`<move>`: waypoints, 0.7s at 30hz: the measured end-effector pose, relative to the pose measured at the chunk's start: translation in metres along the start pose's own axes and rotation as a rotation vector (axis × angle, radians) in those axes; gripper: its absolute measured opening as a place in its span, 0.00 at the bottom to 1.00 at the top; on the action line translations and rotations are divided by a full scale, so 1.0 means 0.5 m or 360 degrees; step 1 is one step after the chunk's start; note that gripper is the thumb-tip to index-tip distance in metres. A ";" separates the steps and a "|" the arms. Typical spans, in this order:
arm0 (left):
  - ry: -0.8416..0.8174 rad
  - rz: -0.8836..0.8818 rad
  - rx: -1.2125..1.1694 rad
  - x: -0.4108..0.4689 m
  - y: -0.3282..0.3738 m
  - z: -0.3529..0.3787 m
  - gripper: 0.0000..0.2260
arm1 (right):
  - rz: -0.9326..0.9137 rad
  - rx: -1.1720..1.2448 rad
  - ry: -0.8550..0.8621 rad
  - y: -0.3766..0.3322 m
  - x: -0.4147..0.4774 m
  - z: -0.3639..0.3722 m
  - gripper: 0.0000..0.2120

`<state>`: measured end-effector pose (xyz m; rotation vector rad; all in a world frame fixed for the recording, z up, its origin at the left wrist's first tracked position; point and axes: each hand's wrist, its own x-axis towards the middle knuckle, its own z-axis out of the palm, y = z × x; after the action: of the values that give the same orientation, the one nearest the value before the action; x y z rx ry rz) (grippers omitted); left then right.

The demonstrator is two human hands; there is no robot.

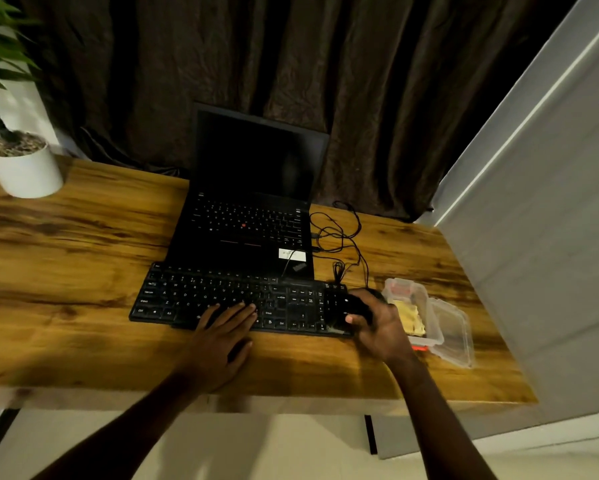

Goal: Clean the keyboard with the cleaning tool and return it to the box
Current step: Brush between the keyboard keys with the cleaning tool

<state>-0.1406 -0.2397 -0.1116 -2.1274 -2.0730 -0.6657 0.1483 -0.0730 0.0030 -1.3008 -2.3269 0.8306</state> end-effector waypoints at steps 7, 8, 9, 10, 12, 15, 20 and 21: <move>-0.0017 0.0016 0.0017 0.003 0.000 0.002 0.24 | -0.0030 -0.0002 -0.0080 -0.031 0.012 0.041 0.24; -0.0013 0.0013 0.0015 0.003 -0.001 0.000 0.24 | -0.0017 -0.0008 -0.0074 -0.023 0.011 0.033 0.25; -0.0012 0.0010 0.0009 0.004 -0.001 -0.002 0.24 | 0.0013 -0.0030 -0.0067 -0.017 0.010 0.022 0.26; -0.0014 0.0004 0.0006 0.004 -0.001 -0.003 0.24 | 0.0021 -0.0057 -0.0048 -0.012 0.006 0.007 0.26; -0.0028 -0.0004 0.0004 0.004 0.002 -0.005 0.24 | -0.0010 -0.0061 0.0032 0.002 -0.005 -0.023 0.24; -0.0048 -0.0018 0.0009 0.004 0.005 -0.005 0.24 | -0.0063 -0.0038 0.0145 0.028 -0.016 -0.049 0.23; -0.0028 -0.0019 -0.0007 0.002 0.004 -0.005 0.24 | -0.0087 -0.0003 0.0087 0.006 -0.012 -0.015 0.24; -0.0023 -0.0015 -0.0007 0.002 0.004 -0.004 0.25 | -0.0061 0.0002 0.0052 -0.006 -0.010 -0.001 0.25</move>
<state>-0.1393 -0.2397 -0.1090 -2.1322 -2.0921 -0.6586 0.1492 -0.0783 0.0049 -1.2561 -2.3181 0.7923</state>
